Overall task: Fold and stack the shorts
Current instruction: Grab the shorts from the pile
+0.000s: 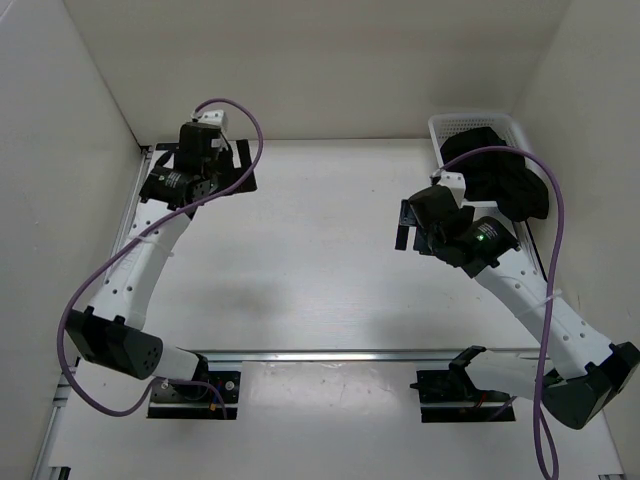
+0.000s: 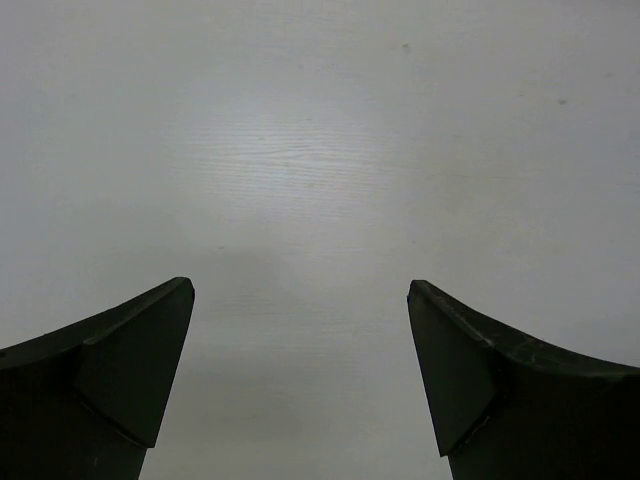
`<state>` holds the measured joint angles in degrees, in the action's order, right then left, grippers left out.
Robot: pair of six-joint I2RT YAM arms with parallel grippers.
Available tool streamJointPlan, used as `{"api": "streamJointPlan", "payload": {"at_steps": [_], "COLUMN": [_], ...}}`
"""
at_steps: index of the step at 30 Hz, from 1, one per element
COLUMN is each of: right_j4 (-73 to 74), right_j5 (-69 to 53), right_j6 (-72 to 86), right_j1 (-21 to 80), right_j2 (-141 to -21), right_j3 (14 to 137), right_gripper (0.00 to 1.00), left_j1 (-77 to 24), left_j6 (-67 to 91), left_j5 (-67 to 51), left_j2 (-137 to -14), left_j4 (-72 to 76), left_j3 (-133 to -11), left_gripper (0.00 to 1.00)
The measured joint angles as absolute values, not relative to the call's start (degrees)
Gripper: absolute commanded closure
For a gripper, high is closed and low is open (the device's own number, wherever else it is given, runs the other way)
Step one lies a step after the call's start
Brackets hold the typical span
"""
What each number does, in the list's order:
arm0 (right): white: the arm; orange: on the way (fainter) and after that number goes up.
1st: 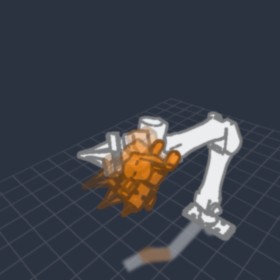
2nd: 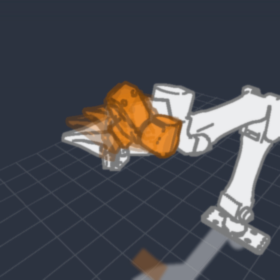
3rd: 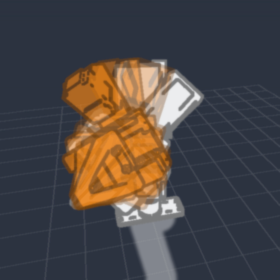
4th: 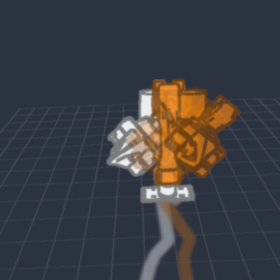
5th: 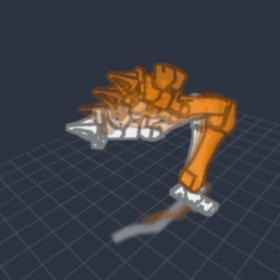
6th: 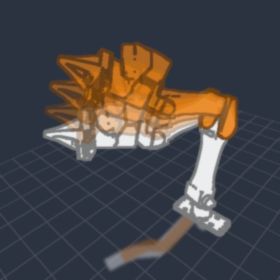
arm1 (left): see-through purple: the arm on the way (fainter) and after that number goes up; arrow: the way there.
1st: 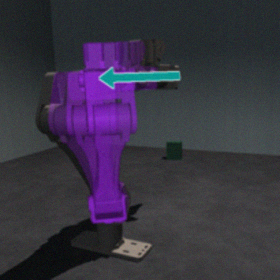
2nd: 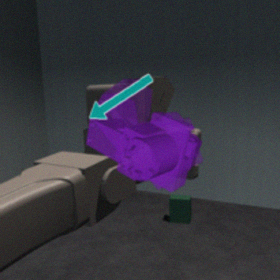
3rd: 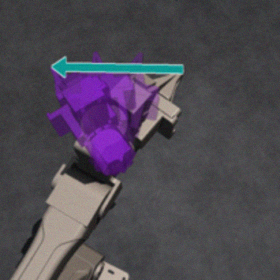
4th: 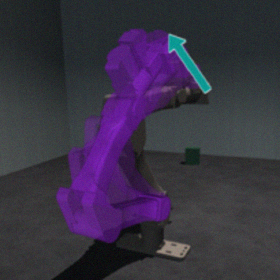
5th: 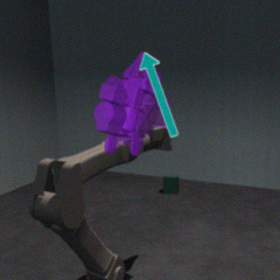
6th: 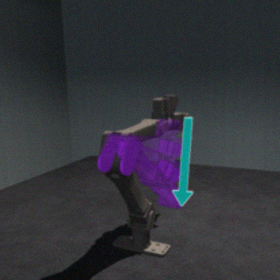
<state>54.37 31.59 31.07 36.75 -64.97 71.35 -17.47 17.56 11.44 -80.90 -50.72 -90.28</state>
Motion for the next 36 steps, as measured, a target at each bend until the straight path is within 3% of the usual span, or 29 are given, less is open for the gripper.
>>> {"api": "streamJointPlan", "payload": {"at_steps": [6, 12, 14, 19, 24, 36], "right_j4": [54.8, 55.8, 55.4, 50.2, 49.3, 51.5], "right_j5": [33.3, 36.3, 34.2, 17.6, 12.2, 9.0], "right_j6": [32.8, 34.1, 33.5, 29.4, 26.1, 23.7], "right_j1": [36.8, 35.3, 31.5, 10.1, 1.3, -9.4], "right_j2": [-65.0, -65.5, -66.3, -70.1, -80.6, -120.3], "right_j3": [71.4, 71.6, 72.5, 75.3, 85.6, 119.9], "right_gripper": [0.0, 0.0, 0.0, 0.0, 0.0, 0.0], "left_j1": [-17.5, -17.5, -17.0, -12.4, -11.4, -11.0], "left_j6": [17.5, 18.2, 18.8, 21.0, 21.8, 22.1], "left_j5": [2.3, 1.1, 0.3, -9.1, -13.8, -16.0], "left_j2": [-79.6, -74.9, -73.2, -72.4, -74.7, -75.2], "left_j4": [-49.3, -48.8, -47.9, -46.4, -46.4, -47.2], "left_j3": [-95.3, -98.2, -98.4, -98.0, -94.8, -93.4], "left_gripper": [0.01, 0.01, 0.01, 0.01, 0.01, 0.01]}}
